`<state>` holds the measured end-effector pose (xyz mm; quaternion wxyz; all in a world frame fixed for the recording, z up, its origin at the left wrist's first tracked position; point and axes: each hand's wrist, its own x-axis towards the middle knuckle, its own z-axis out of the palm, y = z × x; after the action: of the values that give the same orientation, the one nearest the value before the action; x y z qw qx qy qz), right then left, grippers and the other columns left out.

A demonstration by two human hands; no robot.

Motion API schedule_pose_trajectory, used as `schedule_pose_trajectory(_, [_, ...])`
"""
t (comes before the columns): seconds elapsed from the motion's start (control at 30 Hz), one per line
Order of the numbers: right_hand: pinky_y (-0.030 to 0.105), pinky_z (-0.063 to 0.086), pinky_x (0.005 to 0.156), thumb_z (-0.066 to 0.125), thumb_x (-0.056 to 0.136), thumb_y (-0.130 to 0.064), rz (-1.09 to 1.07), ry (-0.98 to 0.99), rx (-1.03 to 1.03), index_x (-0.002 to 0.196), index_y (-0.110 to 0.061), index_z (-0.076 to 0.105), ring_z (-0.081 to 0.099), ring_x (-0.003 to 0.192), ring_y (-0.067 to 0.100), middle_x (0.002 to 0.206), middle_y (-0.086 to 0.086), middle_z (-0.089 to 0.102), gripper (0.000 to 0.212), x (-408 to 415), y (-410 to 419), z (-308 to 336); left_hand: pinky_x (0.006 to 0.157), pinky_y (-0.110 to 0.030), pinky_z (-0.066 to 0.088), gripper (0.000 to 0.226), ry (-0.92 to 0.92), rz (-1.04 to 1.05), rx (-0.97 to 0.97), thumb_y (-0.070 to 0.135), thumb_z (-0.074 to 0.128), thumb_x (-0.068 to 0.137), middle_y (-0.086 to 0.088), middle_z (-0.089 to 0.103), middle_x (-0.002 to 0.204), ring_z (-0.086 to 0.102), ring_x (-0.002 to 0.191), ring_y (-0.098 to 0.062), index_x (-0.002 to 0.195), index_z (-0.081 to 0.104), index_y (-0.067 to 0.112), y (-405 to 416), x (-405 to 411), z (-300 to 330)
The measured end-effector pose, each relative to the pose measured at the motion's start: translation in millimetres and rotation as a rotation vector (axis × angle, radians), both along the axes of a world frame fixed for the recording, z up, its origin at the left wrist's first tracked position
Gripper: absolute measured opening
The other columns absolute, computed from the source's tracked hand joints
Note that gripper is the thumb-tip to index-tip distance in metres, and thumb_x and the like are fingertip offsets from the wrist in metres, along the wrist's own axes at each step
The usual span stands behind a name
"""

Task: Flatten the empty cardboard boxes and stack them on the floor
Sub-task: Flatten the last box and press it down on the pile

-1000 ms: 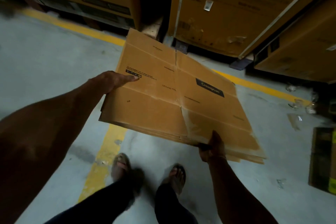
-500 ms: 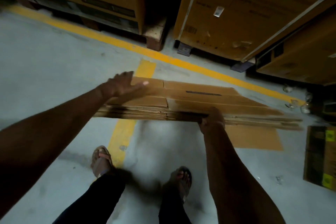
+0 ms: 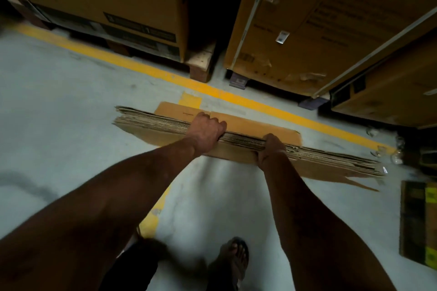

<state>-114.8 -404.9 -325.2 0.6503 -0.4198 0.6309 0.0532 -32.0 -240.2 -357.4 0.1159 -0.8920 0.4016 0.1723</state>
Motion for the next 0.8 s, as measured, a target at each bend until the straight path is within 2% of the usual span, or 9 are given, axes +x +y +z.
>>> schedule_pose_trajectory(0.03, [0.023,0.047,0.036,0.057,0.104,-0.024,0.008,-0.019,-0.005,0.090,-0.012,0.054,0.059,0.068,0.019,0.092,0.006,0.052,0.018,-6,-5,-7,0.083,-0.037,0.042,0.036,-0.004,-0.040,0.011,0.023,0.059,0.093,-0.007,0.070,0.115,0.068,0.100,-0.030,0.128,0.051,0.019,-3,2,1])
schedule_pose_trajectory(0.1, [0.031,0.045,0.050,0.078,0.089,-0.038,0.185,0.049,-0.146,0.101,-0.003,0.069,0.058,0.069,0.025,0.085,0.009,0.059,0.038,-25,-9,-13,0.078,-0.035,0.038,0.035,0.029,-0.068,0.030,0.027,0.062,0.092,-0.005,0.071,0.111,0.068,0.097,-0.028,0.125,0.053,0.021,-8,5,-1])
schedule_pose_trajectory(0.13, [0.032,0.042,0.059,0.083,0.082,-0.043,0.369,0.076,-0.402,0.099,0.001,0.071,0.060,0.070,0.027,0.080,0.008,0.059,0.048,-38,-9,-10,0.078,-0.035,0.038,0.037,0.034,-0.078,0.034,0.029,0.065,0.091,-0.005,0.070,0.110,0.068,0.096,-0.028,0.125,0.053,0.021,-9,9,-4])
schedule_pose_trajectory(0.2, [0.034,0.039,0.075,0.083,0.069,-0.048,0.858,0.027,-1.134,0.102,-0.004,0.067,0.061,0.090,0.032,0.094,0.006,0.059,0.056,-61,-9,-13,0.078,-0.035,0.041,0.039,0.049,-0.086,0.036,0.029,0.068,0.090,-0.004,0.070,0.108,0.068,0.095,-0.029,0.125,0.053,0.021,-9,15,-6])
schedule_pose_trajectory(0.27, [0.044,0.040,0.095,0.086,0.057,-0.048,1.317,-0.005,-1.488,0.129,-0.008,0.059,0.053,0.115,0.037,0.124,0.014,0.056,0.087,-56,-15,-11,0.077,-0.036,0.042,0.040,0.048,-0.103,0.042,0.028,0.069,0.089,-0.004,0.070,0.106,0.068,0.094,-0.029,0.125,0.053,0.021,-8,18,-8])
schedule_pose_trajectory(0.33, [0.056,0.034,0.113,0.094,0.055,-0.040,1.626,0.059,-1.391,0.153,-0.011,0.043,0.050,0.131,0.040,0.140,0.018,0.054,0.115,-32,-34,-22,0.079,-0.036,0.043,0.041,0.040,-0.113,0.041,0.028,0.070,0.089,-0.005,0.069,0.106,0.068,0.095,-0.030,0.126,0.053,0.021,-8,19,-9])
schedule_pose_trajectory(0.43, [0.041,0.050,0.092,0.082,0.073,-0.031,1.893,0.179,-1.182,0.156,-0.016,0.037,0.064,0.109,0.036,0.124,0.013,0.068,0.096,-3,-57,-34,0.081,-0.037,0.044,0.038,0.042,-0.102,0.031,0.027,0.068,0.090,-0.005,0.070,0.106,0.067,0.094,-0.030,0.124,0.052,0.021,-6,20,-12])
schedule_pose_trajectory(0.57, [0.040,0.053,0.082,0.074,0.078,-0.036,1.886,0.143,-1.171,0.127,-0.019,0.058,0.066,0.099,0.036,0.109,0.010,0.071,0.054,2,-55,-33,0.078,-0.035,0.039,0.036,0.053,-0.115,0.000,0.028,0.068,0.090,-0.005,0.070,0.107,0.067,0.094,-0.030,0.123,0.054,0.021,-1,21,-18])
schedule_pose_trajectory(0.8, [0.036,0.046,0.081,0.072,0.079,-0.037,1.935,0.012,-1.264,0.138,-0.025,0.056,0.065,0.102,0.034,0.111,0.009,0.071,0.063,35,2,1,0.080,-0.034,0.037,0.044,0.009,-0.163,-0.030,0.028,0.072,0.087,-0.004,0.068,0.110,0.066,0.100,-0.031,0.124,0.051,0.021,70,63,28])
